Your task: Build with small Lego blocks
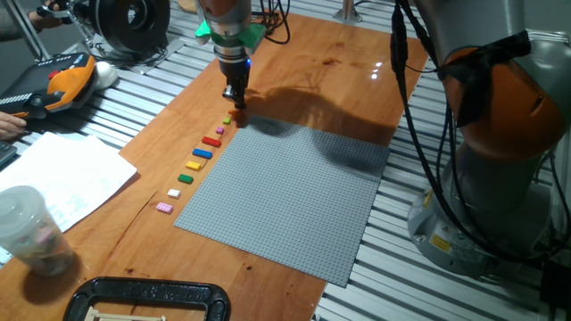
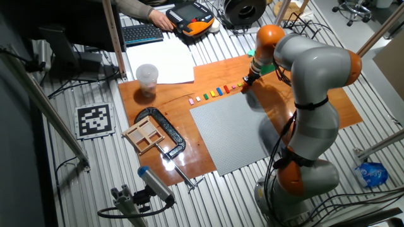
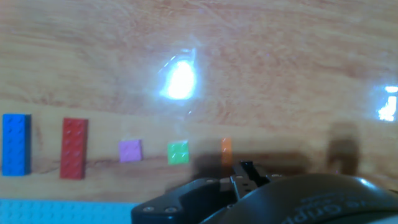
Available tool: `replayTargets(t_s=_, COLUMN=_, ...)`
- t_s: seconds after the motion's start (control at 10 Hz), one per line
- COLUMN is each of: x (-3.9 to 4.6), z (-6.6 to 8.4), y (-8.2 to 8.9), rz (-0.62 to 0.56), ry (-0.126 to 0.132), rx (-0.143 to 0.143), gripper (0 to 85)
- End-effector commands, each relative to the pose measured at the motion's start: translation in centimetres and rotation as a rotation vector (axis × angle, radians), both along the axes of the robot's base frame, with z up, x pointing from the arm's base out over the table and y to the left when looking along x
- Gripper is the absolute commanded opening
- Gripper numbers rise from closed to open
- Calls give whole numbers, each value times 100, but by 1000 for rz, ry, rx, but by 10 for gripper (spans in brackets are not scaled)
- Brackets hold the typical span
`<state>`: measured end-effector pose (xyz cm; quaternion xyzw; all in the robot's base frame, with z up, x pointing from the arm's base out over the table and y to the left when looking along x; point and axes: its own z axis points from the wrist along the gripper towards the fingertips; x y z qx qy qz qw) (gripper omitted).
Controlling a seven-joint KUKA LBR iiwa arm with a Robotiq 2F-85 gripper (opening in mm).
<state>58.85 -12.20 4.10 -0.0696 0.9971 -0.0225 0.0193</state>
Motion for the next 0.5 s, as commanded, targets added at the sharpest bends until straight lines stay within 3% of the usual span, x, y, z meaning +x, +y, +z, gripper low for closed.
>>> replayTargets(t_s=0.0, x=-31, z=-5, y=17, rz=-3, ry=1, rx=3, gripper=0)
replayTargets(t_s=0.4, x=-197, z=-19, y=95, rz=-20, ry=-3, rx=11, gripper=0)
